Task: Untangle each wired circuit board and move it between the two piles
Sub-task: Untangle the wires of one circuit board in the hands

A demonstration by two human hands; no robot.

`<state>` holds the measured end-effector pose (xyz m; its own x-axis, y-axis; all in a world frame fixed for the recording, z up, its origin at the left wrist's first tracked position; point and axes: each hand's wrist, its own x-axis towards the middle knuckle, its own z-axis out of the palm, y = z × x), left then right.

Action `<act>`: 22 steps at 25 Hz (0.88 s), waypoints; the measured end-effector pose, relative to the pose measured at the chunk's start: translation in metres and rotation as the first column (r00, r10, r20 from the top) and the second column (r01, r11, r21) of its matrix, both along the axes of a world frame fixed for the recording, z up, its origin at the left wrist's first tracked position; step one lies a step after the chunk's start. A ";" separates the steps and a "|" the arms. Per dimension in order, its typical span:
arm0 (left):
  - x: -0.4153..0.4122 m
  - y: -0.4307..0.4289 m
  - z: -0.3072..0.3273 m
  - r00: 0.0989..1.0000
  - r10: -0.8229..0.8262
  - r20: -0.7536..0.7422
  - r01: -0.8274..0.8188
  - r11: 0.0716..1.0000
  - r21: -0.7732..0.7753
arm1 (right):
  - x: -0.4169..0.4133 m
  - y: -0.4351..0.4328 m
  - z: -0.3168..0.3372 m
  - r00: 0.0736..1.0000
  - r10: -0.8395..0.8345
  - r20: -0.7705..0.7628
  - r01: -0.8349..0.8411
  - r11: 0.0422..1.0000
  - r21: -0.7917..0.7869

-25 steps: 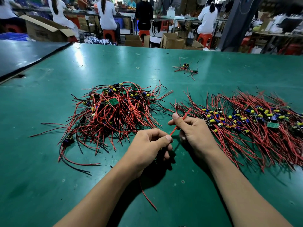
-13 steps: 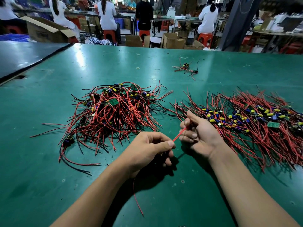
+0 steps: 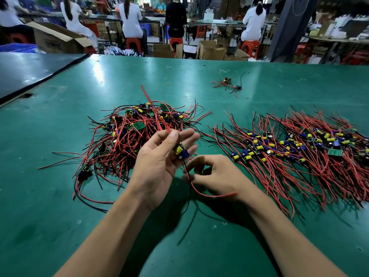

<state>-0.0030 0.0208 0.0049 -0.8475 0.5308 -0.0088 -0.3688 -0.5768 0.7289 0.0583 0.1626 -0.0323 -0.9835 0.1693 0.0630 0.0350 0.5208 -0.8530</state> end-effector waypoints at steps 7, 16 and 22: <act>-0.007 -0.001 -0.007 0.997 0.013 0.074 -0.013 1.000 0.002 | -0.002 -0.015 0.012 0.933 -0.221 -0.283 0.028 0.830 -0.557; 0.005 0.001 -0.008 0.911 -0.378 0.167 0.407 0.891 -0.202 | 0.008 0.011 0.025 0.993 -0.054 -0.102 -0.068 0.434 -0.899; 0.006 0.003 -0.012 0.929 -0.349 0.125 0.370 0.883 -0.287 | 0.003 0.014 0.013 0.999 -0.036 -0.015 0.013 0.675 -0.737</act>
